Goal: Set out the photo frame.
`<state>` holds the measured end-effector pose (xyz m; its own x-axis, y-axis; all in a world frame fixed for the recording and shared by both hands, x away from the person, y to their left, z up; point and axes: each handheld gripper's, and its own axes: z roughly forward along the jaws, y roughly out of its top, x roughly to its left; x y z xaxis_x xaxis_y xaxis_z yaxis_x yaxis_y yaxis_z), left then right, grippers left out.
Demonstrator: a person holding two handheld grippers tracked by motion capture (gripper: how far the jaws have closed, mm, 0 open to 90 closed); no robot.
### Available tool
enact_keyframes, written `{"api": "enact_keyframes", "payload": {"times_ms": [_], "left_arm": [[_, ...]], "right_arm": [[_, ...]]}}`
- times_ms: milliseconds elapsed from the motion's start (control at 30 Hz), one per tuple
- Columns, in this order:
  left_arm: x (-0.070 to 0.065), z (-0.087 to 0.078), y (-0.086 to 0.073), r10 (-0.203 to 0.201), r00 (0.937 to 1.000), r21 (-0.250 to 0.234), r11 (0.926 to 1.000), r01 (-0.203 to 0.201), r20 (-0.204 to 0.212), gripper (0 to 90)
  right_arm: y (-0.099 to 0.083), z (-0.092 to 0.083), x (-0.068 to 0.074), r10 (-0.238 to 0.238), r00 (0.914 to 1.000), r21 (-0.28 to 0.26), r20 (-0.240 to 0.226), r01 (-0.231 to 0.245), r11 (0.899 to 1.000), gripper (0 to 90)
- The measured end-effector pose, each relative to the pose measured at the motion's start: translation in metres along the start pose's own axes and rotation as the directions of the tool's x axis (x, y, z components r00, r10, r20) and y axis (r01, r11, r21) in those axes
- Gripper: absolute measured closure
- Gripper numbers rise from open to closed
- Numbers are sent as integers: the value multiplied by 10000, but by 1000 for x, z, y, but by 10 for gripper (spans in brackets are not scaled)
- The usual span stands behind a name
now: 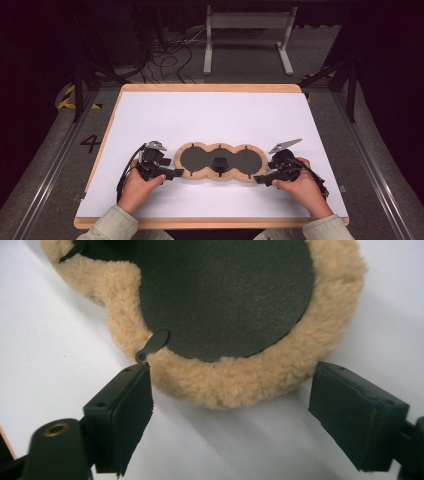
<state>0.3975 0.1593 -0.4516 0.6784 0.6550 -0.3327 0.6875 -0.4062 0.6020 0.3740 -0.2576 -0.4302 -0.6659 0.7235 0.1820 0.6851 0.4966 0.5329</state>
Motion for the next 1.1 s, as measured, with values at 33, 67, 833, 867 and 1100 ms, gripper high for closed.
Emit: {"api": "enact_keyframes", "payload": {"times_ms": [33,67,833,867,1100], "left_arm": [[0,2,0,-149,9998,-48,9999,150,164,259],[0,4,1,-248,9989,-54,9997,251,410,250],[-10,10,6,187,9998,293,9994,-190,101,184],[-10,10,7,166,9998,300,9994,-169,103,184],[-10,10,7,124,9999,340,9993,-127,114,185]], "right_arm": [[0,2,0,61,9999,60,-115,-60,10000,175],[0,3,0,60,9999,68,-135,-59,10000,169],[-3,8,3,-479,9988,301,25,478,9984,161],[-4,7,3,-453,9990,285,8,452,9986,162],[1,10,9,-300,9990,660,336,278,9974,130]]}}
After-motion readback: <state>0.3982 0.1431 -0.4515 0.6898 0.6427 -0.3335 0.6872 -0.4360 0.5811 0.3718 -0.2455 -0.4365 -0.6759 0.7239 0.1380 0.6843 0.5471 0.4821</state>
